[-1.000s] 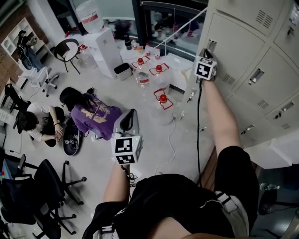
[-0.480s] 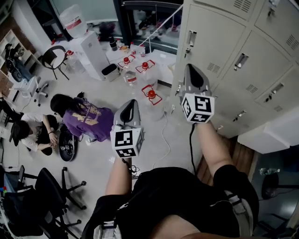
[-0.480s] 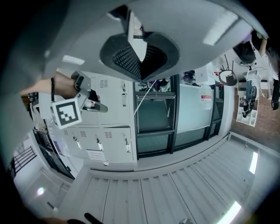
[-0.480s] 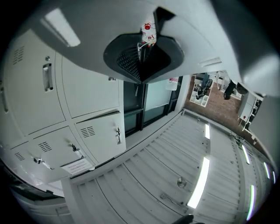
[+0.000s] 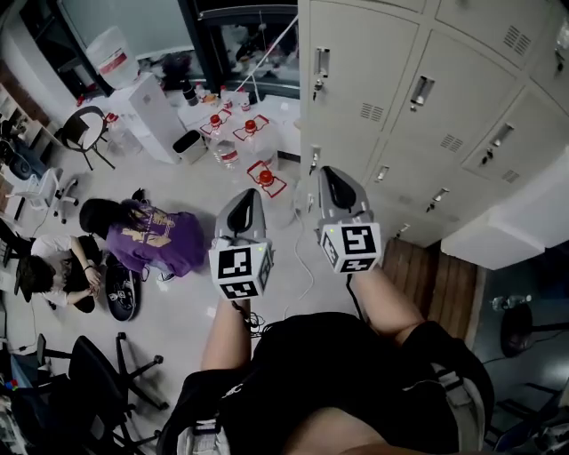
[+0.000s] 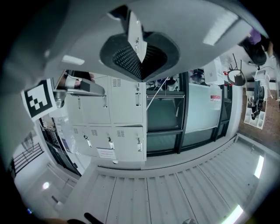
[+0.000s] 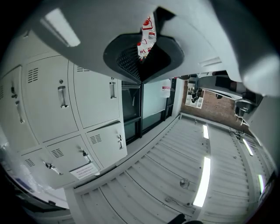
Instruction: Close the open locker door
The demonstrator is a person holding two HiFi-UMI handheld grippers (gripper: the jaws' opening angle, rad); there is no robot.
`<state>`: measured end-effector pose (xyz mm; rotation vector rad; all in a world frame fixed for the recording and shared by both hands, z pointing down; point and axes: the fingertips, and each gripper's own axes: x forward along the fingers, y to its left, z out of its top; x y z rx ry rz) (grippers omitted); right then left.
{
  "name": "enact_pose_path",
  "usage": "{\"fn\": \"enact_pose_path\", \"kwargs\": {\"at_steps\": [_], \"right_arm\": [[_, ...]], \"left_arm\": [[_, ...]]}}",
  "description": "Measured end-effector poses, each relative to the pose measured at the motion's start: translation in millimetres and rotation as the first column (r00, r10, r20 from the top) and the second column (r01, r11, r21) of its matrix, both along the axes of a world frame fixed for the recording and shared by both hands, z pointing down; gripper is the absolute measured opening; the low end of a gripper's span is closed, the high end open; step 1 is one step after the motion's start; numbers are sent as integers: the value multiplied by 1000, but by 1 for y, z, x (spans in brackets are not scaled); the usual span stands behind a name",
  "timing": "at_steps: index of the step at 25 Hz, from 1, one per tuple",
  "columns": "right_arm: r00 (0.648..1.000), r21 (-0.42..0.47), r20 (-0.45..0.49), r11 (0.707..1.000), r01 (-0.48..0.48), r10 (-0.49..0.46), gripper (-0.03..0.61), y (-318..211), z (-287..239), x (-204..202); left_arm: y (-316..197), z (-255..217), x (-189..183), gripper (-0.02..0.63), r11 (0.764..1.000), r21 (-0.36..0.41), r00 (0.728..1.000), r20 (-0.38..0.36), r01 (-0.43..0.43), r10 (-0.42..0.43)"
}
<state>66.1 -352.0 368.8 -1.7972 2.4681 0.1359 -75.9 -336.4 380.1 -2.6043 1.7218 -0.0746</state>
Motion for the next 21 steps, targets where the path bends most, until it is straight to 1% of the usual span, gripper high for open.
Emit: {"fn": "enact_pose_path", "kwargs": {"at_steps": [6, 10, 15, 21], "right_arm": [[1000, 12, -4, 1000, -10, 10, 9, 9, -7, 9], [1000, 8, -2, 1000, -17, 17, 9, 12, -7, 10], [1000, 9, -2, 1000, -22, 22, 9, 13, -7, 7], [1000, -2, -1, 1000, -29, 29, 9, 10, -5, 2]], "left_arm": [[10, -1, 11, 0, 1000, -5, 1000, -1, -13, 13], [12, -2, 13, 0, 1000, 6, 1000, -5, -19, 19], [13, 0, 11, 0, 1000, -4, 1000, -7, -27, 27], [9, 3, 10, 0, 999, 1, 999, 29, -34, 34]]}}
